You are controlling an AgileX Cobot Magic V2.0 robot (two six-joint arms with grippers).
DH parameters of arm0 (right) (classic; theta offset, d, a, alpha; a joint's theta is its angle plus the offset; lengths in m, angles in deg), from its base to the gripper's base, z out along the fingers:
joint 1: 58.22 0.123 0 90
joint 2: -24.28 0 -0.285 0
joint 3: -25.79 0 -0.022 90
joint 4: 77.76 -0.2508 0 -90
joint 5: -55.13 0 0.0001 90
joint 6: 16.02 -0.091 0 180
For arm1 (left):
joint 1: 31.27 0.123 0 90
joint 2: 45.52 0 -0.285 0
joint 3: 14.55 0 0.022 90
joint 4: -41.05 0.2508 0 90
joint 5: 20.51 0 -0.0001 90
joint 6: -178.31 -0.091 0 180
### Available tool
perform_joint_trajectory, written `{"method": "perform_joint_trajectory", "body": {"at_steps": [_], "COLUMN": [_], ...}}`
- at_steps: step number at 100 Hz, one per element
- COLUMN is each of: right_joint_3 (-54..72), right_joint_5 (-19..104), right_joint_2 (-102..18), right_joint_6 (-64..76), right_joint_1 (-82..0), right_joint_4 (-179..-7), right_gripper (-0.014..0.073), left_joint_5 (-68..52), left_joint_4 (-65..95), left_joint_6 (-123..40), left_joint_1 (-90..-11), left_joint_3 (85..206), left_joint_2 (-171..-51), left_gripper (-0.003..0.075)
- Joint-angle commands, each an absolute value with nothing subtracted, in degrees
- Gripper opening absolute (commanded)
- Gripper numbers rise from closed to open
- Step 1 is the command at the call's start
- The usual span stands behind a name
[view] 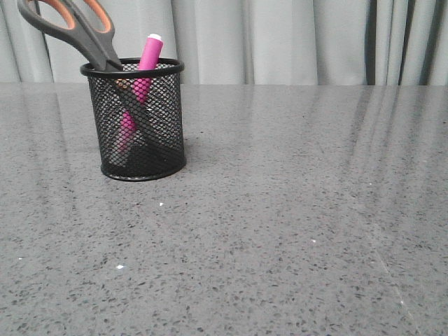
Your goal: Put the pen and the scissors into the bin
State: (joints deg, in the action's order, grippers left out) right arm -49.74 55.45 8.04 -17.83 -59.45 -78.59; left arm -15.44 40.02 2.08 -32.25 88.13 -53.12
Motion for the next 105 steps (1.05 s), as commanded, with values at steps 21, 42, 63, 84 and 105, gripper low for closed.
{"method": "perform_joint_trajectory", "body": {"at_steps": [21, 42, 63, 84, 105], "right_joint_3": [-52.9, -53.0, -52.9, -52.9, -52.9], "right_joint_5": [53.5, 52.5, 52.7, 52.7, 52.7], "right_joint_2": [18.1, 18.1, 18.1, 18.1, 18.1], "right_joint_6": [-16.8, -16.8, -16.8, -16.8, -16.8], "right_joint_1": [-59.8, -59.8, -59.8, -59.8, -59.8], "right_joint_4": [-78.6, -76.5, -76.5, -76.5, -76.5], "right_gripper": [-0.0068, -0.0068, -0.0068, -0.0068, -0.0068], "left_joint_5": [-20.5, -20.5, -20.5, -20.5, -20.5], "left_joint_4": [39.7, 39.7, 39.7, 39.7, 39.7], "left_joint_6": [2.5, 2.5, 2.5, 2.5, 2.5], "left_joint_1": [-32.7, -32.7, -32.7, -32.7, -32.7], "left_joint_3": [86.9, 86.9, 86.9, 86.9, 86.9], "left_joint_2": [-51.6, -51.6, -51.6, -51.6, -51.6], "left_gripper": [-0.0021, -0.0021, -0.0021, -0.0021, -0.0021]}}
